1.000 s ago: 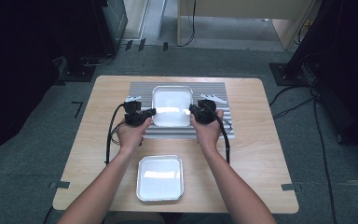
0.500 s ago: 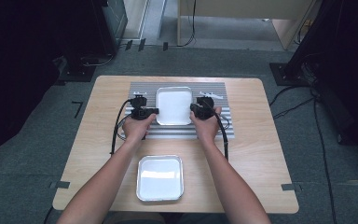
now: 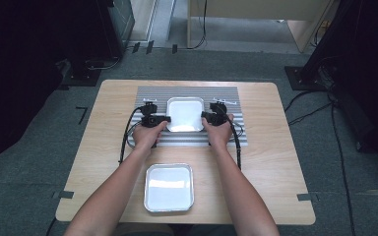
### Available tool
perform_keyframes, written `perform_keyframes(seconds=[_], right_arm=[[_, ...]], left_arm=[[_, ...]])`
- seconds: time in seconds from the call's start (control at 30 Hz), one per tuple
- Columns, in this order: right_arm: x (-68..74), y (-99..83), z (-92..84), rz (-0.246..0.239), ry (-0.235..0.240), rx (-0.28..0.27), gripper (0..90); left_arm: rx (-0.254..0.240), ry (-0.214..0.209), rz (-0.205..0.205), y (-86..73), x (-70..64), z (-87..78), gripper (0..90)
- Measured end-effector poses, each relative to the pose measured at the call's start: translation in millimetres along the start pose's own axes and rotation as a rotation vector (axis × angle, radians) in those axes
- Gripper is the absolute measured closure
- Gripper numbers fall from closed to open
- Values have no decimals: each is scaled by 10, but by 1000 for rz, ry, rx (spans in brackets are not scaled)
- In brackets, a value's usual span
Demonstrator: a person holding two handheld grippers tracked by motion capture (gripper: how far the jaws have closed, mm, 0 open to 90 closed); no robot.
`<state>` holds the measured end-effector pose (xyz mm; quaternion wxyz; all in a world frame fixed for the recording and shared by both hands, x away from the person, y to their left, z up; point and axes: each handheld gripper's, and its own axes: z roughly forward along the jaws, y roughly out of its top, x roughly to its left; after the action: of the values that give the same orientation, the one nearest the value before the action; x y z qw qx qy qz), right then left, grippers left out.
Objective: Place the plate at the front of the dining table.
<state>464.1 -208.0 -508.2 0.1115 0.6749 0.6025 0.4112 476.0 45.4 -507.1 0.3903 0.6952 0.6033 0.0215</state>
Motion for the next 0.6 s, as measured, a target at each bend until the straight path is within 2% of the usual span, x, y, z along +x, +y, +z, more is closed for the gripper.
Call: perform_keyframes(seconds=[0.1, 0.13, 0.17, 0.2, 0.23, 0.27, 0.47, 0.6], right_arm=[[-46, 0, 18, 6, 10, -12, 820], [-97, 9, 26, 24, 26, -13, 803], [-97, 9, 26, 24, 26, -13, 803], [-127, 22, 6, 37, 45, -22, 777], [-127, 22, 6, 37, 45, -22, 777], [-141, 32, -42, 45, 62, -34, 772], [-137, 20, -193, 45, 76, -40, 796], [-155, -82, -306, 45, 76, -31, 805]], left_arm=[[-13, 2, 2, 6, -15, -18, 754], [-22, 3, -2, 15, -35, -32, 726], [-30, -1, -4, 20, -42, -41, 726], [-50, -16, -10, 37, -63, -79, 668], [-50, -16, -10, 37, -63, -79, 662], [-61, -15, 7, 45, -78, -121, 656], [-47, -18, 28, 34, -104, -197, 664], [-24, -7, 28, -15, -138, -200, 676]])
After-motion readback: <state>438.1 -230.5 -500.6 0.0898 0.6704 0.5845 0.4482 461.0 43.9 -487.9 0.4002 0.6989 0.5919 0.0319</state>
